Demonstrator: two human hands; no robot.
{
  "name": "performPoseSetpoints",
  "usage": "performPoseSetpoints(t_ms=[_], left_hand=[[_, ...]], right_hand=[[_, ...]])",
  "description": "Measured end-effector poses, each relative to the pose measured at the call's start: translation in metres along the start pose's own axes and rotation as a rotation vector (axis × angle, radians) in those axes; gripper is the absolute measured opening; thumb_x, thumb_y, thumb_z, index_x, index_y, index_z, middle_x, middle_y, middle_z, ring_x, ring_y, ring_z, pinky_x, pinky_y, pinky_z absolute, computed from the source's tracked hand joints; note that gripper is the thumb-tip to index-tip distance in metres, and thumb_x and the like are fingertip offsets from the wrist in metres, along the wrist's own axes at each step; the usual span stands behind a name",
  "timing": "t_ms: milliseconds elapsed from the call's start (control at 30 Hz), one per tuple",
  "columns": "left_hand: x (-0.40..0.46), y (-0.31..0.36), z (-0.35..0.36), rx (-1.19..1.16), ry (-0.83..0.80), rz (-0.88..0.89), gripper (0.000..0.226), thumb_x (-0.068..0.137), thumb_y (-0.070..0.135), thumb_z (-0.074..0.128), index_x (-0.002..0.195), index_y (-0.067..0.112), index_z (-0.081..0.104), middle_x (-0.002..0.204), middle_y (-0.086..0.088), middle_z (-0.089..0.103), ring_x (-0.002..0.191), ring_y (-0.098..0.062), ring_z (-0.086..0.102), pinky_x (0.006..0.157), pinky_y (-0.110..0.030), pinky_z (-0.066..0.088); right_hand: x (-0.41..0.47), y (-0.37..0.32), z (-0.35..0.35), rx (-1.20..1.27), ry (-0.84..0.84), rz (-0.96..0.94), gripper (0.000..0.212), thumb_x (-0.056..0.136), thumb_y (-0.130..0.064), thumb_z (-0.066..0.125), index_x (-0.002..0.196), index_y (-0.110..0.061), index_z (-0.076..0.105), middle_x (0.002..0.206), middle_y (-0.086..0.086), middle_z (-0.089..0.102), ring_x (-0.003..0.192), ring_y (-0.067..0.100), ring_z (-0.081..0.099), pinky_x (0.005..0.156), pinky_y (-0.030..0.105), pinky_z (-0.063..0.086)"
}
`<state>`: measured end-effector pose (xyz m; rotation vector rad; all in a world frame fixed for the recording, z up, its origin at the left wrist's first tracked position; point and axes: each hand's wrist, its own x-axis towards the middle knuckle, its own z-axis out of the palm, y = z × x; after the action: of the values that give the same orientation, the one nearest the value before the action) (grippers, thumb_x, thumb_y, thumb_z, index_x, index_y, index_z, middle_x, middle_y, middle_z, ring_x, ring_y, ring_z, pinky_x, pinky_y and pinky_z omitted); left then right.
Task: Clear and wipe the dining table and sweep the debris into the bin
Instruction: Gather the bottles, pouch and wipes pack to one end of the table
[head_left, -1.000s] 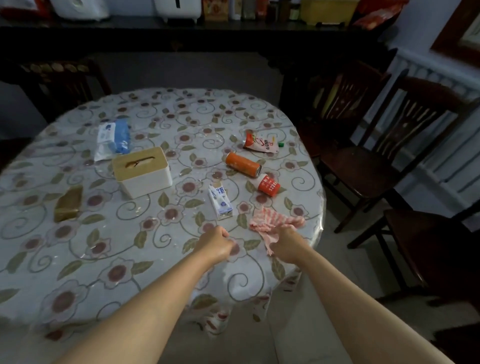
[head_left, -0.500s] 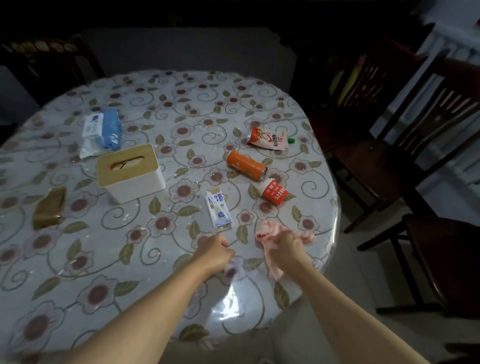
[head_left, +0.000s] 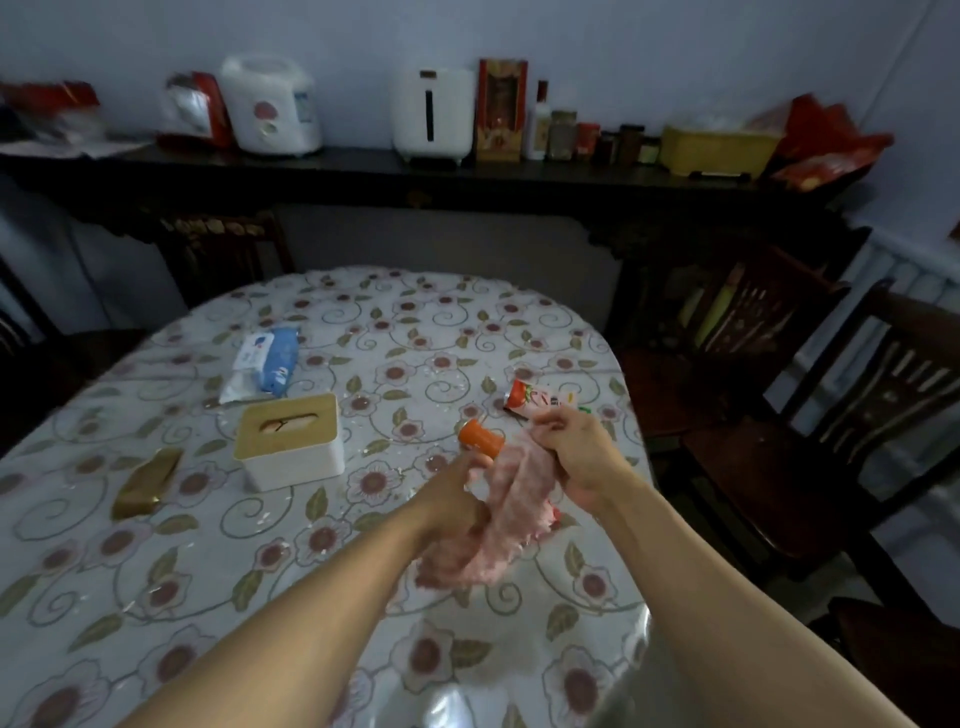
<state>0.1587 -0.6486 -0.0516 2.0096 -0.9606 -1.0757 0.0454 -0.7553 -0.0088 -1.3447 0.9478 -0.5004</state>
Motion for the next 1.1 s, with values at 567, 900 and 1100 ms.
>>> performPoseSetpoints(t_ms=[567,900,1100], left_hand=[[0.089,0.037,-0.069,-0.883,0.168,-0.063,0.018,0.095,0.01,0.046,0.099,0.007,0.063,0.088,-0.01,0.072,0.08,-0.021,0.069,0.075,-0.035,0.057],[0.17,0.025,-0.077,-0.219,0.149,0.056,0.011,0.085,0.014,0.064,0.091,0.024,0.064,0.101,0.002,0.065,0.095,-0.014,0.06,0.074,-0.023,0.043],[0.234,0.027,-0.054,0.04,0.129,0.031,0.033,0.083,0.017,0.066,0.113,0.025,0.055,0.118,0.0,0.059,0.104,-0.017,0.056,0.082,-0.027,0.046]], right_hand=[[0.082,-0.005,0.024,-0.279,-0.402,0.033,0.027,0.09,-0.022,0.059,0.096,0.005,0.061,0.083,0.019,0.068,0.065,0.029,0.063,0.061,0.033,0.051],[0.154,0.002,0.027,-0.239,0.149,0.092,0.019,0.093,-0.004,0.045,0.105,0.002,0.058,0.098,0.025,0.066,0.091,0.039,0.064,0.081,0.049,0.055],[0.206,0.013,-0.029,-0.153,0.41,0.069,0.021,0.093,-0.006,0.04,0.11,-0.015,0.047,0.088,0.004,0.058,0.075,0.015,0.058,0.048,0.021,0.045]])
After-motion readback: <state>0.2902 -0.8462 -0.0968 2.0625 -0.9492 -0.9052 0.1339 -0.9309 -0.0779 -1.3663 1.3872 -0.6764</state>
